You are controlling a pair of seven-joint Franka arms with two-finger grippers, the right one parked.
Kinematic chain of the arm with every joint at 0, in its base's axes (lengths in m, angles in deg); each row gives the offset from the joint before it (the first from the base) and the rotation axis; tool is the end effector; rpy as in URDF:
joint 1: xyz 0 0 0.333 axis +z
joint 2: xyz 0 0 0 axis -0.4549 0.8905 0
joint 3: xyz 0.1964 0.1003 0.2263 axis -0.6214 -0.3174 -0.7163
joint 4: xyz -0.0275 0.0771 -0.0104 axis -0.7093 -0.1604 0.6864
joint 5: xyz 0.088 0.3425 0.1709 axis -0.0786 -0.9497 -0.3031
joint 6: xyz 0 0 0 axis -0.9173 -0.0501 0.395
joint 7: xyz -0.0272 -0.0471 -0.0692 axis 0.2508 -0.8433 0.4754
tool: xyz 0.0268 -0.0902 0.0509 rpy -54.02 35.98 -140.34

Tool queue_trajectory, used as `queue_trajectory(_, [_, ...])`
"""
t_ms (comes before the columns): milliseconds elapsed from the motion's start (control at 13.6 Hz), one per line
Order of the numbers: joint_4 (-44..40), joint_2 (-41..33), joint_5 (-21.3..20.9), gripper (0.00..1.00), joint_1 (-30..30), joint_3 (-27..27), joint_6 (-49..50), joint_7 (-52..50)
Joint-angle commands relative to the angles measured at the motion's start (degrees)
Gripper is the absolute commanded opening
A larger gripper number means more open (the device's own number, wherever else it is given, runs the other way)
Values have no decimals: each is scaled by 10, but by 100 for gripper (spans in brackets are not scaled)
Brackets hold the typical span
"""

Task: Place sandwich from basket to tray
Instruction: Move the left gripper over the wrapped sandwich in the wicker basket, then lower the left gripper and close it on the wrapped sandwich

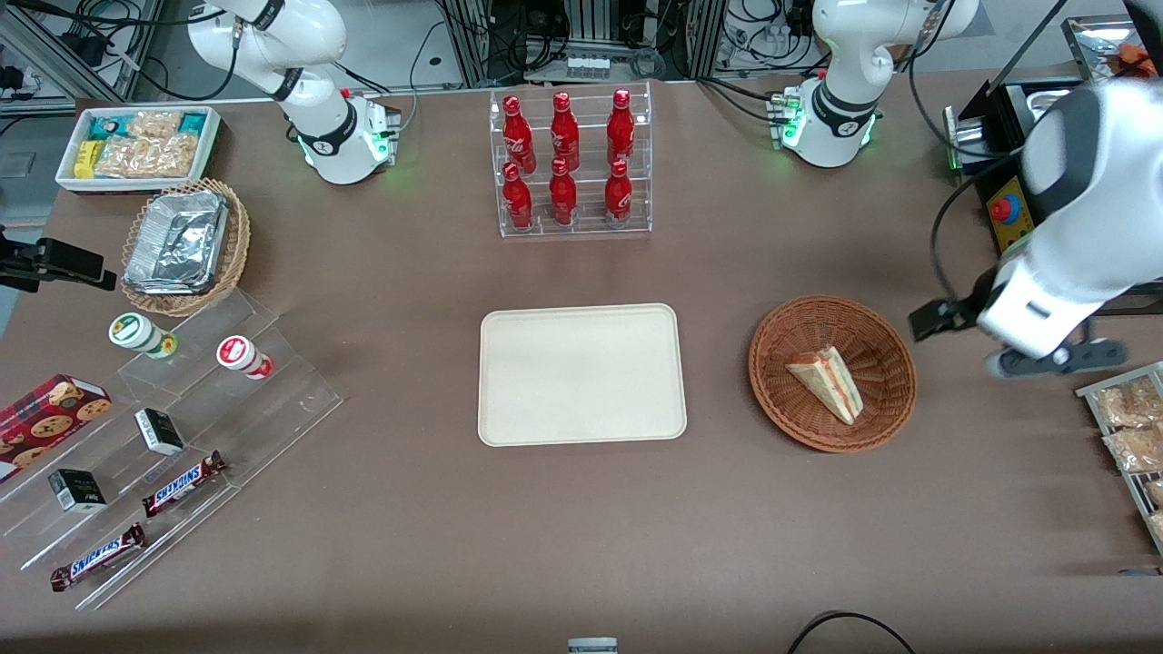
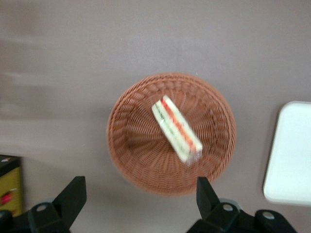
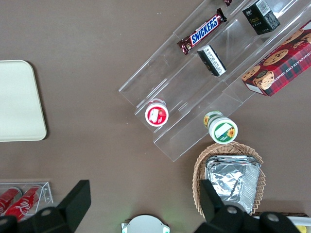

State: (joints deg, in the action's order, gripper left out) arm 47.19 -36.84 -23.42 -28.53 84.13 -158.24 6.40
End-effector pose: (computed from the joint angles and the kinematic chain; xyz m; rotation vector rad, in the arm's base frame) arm 0.5926 -0.0577 0.4716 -3.1059 -0.2306 0.0529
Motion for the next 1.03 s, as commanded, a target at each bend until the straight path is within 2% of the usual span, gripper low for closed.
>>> queue_trajectory(0, [95, -16, -2, 100, -29, 1, -108, -109])
queue_trajectory(147, [148, -15, -3, 100, -46, 1, -183, -191])
queue_trajectory(440, [234, -20, -3, 100, -55, 1, -281, -271])
queue_trajectory(954, [239, 60, -3, 100, -62, 0, -333, -298])
